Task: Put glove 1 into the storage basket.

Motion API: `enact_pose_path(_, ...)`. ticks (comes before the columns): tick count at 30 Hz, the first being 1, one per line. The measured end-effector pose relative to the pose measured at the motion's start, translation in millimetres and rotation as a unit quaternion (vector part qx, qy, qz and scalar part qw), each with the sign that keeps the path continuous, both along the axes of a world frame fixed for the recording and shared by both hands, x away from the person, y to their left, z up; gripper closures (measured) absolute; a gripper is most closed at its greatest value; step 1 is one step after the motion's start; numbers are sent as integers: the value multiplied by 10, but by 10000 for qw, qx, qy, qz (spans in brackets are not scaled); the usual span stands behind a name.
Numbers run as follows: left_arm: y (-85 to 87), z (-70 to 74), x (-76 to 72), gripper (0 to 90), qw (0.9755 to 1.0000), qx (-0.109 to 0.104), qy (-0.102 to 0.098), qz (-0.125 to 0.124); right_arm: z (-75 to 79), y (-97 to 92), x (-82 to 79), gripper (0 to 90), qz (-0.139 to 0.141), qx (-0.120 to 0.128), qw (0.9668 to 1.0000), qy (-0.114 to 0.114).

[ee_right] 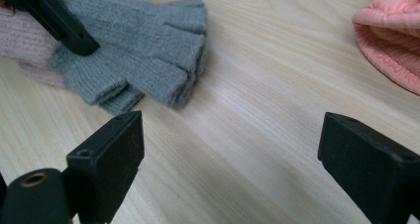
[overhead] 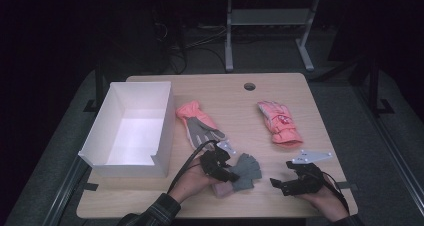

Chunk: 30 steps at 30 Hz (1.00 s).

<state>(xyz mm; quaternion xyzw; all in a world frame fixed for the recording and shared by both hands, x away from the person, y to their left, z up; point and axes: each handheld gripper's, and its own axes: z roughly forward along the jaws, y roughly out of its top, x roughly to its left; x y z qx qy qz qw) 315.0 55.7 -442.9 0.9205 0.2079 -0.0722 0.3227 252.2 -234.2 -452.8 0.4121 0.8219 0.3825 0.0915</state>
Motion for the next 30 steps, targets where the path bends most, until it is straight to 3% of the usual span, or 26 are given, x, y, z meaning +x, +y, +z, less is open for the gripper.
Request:
enact_pose_path(10,136,266,51,639,9994,-236,30,234,-11,7,10,103,-37,4,10000,-37)
enact_pose_path(26,301,764,120,639,9984,-288,-94,471,-22,9,14,103,-54,-5,10000,-75)
enact_pose_path(30,408,916,157,638,9974,-349,-170,600,-26,13,19,103,-51,-15,10000,-71)
